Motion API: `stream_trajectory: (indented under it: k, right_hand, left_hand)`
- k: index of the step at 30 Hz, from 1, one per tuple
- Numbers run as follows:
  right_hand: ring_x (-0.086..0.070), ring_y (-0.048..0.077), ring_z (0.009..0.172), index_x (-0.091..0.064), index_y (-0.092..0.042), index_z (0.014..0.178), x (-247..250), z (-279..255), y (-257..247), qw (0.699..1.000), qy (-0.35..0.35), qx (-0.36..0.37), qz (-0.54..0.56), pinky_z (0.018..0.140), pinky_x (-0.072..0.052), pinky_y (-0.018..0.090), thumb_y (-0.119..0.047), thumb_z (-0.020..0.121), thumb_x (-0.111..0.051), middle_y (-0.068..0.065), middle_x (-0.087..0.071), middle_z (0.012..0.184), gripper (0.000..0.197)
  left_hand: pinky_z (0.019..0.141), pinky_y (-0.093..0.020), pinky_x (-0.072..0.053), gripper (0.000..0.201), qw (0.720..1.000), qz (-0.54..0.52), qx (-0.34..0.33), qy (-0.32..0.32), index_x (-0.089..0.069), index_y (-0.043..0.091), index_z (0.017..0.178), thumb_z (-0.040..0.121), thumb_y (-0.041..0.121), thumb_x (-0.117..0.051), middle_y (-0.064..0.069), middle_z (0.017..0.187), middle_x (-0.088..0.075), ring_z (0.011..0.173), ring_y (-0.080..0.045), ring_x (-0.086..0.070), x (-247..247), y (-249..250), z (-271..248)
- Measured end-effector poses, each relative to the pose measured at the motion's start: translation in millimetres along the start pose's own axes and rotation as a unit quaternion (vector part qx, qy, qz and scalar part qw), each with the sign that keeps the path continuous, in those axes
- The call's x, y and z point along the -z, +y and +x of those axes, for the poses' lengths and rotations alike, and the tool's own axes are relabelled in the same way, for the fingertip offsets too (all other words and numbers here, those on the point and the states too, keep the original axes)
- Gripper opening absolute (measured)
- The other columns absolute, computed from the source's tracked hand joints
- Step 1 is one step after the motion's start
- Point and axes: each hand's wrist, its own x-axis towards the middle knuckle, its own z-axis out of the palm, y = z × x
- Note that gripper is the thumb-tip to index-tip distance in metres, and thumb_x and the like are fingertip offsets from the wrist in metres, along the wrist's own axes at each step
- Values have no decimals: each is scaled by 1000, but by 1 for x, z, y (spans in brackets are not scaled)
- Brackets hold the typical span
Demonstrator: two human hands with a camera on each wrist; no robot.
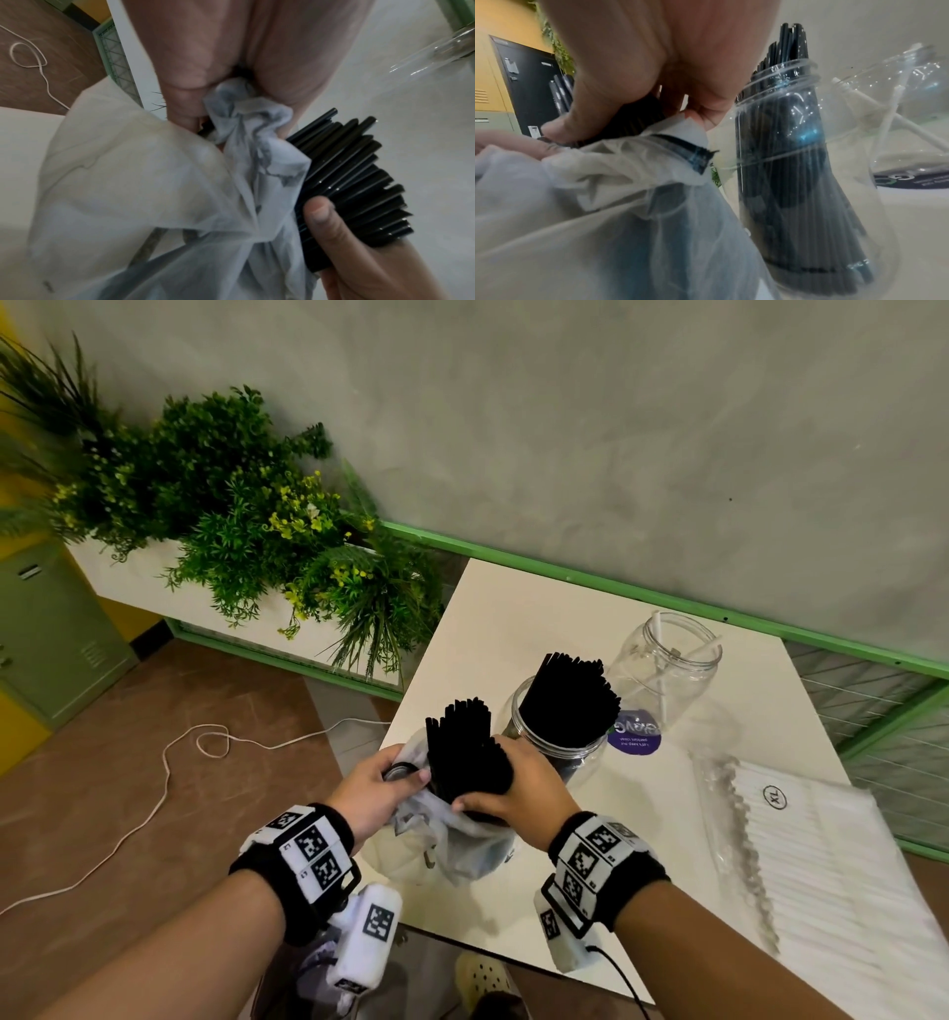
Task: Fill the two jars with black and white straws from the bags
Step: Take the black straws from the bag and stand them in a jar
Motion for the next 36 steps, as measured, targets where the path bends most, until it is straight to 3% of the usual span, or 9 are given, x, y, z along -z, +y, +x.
stream_trajectory:
  k: [6,13,16,18,21,23,28,33,36]
  right_hand:
    - [-53,15,86,-63,-13,104,17,-4,-1,997,-63,15,34,72,-39,21,-24,71,-83,-8,-55,86,40]
    - [-59,17,75,-58,-18,75,18,-6,-2,997,-2,-33,68,68,-47,33,-28,68,-85,2,-61,76,29]
    - [-56,-4,67,-54,-34,70,19,-8,-6,993,20,-44,105,64,-42,14,-19,72,-83,-14,-59,67,32]
    - [-56,-8,69,-54,-37,73,19,-9,-7,992,28,-49,111,66,-40,11,-18,76,-80,-16,-59,68,32]
    - [-61,5,78,-58,-28,77,20,-9,-13,987,48,-52,146,72,-46,21,-27,75,-80,-8,-64,77,22]
    - [-62,16,82,-59,-18,79,23,-9,-18,982,77,-33,168,73,-49,28,-39,70,-81,1,-64,81,32]
    - [-57,-5,66,-56,-23,72,36,-8,-37,969,101,-8,226,66,-43,12,-18,80,-76,-21,-62,65,22]
    - [-65,20,83,-58,-16,86,50,3,-54,937,192,13,292,88,-51,36,-9,90,-62,3,-67,82,9]
    - [-67,23,79,-47,-13,96,56,9,-60,930,220,28,295,85,-53,41,0,93,-54,5,-64,83,16]
  left_hand:
    - [74,-36,-49,17,1000,7,6,10,-62,10,99,87,-1,-60,-12,89,-65,83,-25,-61,4,-1,0]
    - [77,-36,-50,20,999,46,-3,5,-62,5,106,86,2,-63,-12,93,-67,85,-24,-63,3,0,0]
    - [78,-36,-49,18,999,44,-2,4,-62,4,104,86,3,-63,-13,93,-66,84,-24,-62,3,1,1]
    - [78,-37,-48,16,999,53,-7,1,-63,8,101,86,3,-63,-12,92,-66,83,-23,-61,3,3,2]
    - [78,-36,-49,18,998,59,-13,-3,-63,9,103,87,3,-62,-11,92,-67,83,-23,-63,6,6,4]
    - [74,-33,-51,18,998,60,-13,-6,-63,12,102,87,3,-62,-8,90,-69,81,-20,-64,7,7,4]
    - [76,-34,-51,18,998,57,-10,-6,-64,12,102,87,3,-62,-9,92,-69,82,-20,-64,7,8,3]
    - [88,-45,-48,20,999,51,-3,-2,-64,12,105,87,4,-63,-15,98,-68,89,-27,-63,7,10,2]
    - [81,-42,-49,17,999,46,-7,-5,-64,9,102,87,3,-62,-15,93,-66,86,-26,-61,5,12,1]
